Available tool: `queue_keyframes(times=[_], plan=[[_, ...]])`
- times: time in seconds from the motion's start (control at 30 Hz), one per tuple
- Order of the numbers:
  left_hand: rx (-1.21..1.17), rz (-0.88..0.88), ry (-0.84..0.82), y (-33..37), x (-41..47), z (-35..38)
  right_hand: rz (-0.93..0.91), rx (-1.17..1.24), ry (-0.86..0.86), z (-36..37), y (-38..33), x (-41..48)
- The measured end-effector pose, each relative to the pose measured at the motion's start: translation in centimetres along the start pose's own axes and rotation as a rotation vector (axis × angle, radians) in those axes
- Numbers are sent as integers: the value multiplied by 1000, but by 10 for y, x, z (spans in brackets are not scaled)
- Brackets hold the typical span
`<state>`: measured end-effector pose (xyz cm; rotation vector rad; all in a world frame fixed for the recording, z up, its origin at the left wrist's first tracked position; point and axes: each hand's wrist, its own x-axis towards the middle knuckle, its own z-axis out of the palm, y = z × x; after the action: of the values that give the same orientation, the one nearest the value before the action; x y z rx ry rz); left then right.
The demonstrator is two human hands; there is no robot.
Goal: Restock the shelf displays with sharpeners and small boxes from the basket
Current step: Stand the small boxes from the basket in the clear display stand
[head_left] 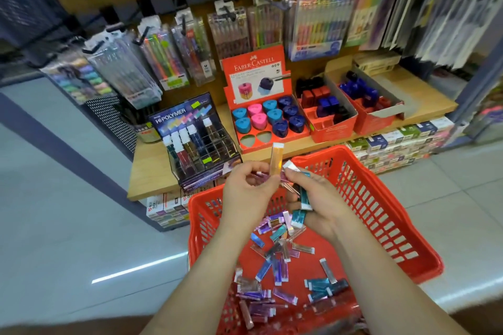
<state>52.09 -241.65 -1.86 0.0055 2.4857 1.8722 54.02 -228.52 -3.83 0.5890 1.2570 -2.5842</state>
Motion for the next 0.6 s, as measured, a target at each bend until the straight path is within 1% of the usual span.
queue_keyframes(times=[0.07, 0.13, 0.2, 0.27, 0.33, 0.37, 0.5, 0.6], plan=[[-66, -30, 31, 4, 2, -6, 22, 63, 8, 0, -1, -1], [-227, -105, 36, 10, 7, -14, 44, 145, 19, 1, -3, -1], [-445, -206, -26, 16, 12, -22, 52, 239, 16, 3, -4, -2], [-522, -261, -124, 22, 16, -29, 47, 323, -36, 7, -4, -1], [-520, -262, -211, 25, 17, -32, 35, 330, -125, 13, -4, -1], [-510, -259, -228, 27, 18, -33, 32, 305, -174, 17, -4, -1], [-364, -188, -221, 33, 19, -35, 66, 114, -325, 29, -10, -6], [-318, -149, -218, 35, 20, -38, 102, 78, -372, 33, -15, -5]])
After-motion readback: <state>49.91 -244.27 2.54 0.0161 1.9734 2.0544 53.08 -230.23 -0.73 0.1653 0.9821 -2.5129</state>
